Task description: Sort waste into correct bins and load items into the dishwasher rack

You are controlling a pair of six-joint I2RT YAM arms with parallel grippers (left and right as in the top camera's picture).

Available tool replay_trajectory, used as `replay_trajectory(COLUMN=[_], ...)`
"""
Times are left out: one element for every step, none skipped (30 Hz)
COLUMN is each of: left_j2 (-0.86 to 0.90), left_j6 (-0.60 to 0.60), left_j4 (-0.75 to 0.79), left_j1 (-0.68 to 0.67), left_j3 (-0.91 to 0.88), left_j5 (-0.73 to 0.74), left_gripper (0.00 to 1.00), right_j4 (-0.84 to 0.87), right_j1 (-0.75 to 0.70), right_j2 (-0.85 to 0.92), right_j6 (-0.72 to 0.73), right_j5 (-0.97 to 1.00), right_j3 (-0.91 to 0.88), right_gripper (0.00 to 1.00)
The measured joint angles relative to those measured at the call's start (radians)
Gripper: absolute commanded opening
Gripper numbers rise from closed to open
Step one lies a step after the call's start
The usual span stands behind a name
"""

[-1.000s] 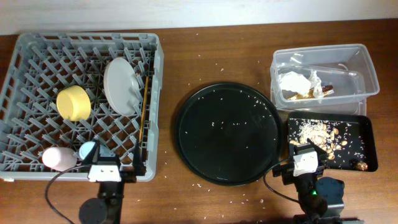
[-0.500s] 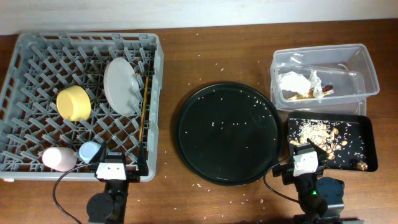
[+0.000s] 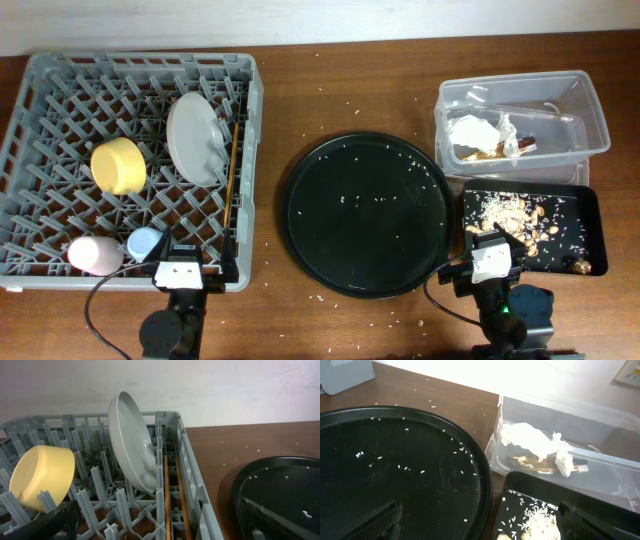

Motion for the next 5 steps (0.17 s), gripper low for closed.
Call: replay_trajectory(left_j2=[0.0,0.0,0.0,0.0,0.0], left_j6=[0.0,0.0,0.0,0.0,0.0], left_j4=[0.0,0.0,0.0,0.0,0.0], left_j1=[0.0,0.0,0.0,0.0,0.0], left_j3=[0.0,0.0,0.0,0.0,0.0], left_j5=[0.0,0.0,0.0,0.0,0.0], left_gripper=[0.99,0.99,0.99,0.99,0.99], right_j4=[0.0,0.0,0.0,0.0,0.0], right_j1=[0.0,0.0,0.0,0.0,0.0], right_j2=[0.0,0.0,0.0,0.0,0.0], right_j6=[0.0,0.0,0.0,0.0,0.0], right_j5=[0.0,0.0,0.0,0.0,0.0], right_j3=[0.0,0.0,0.0,0.0,0.0], right_gripper=[0.98,0.99,0.99,0.98,0.98])
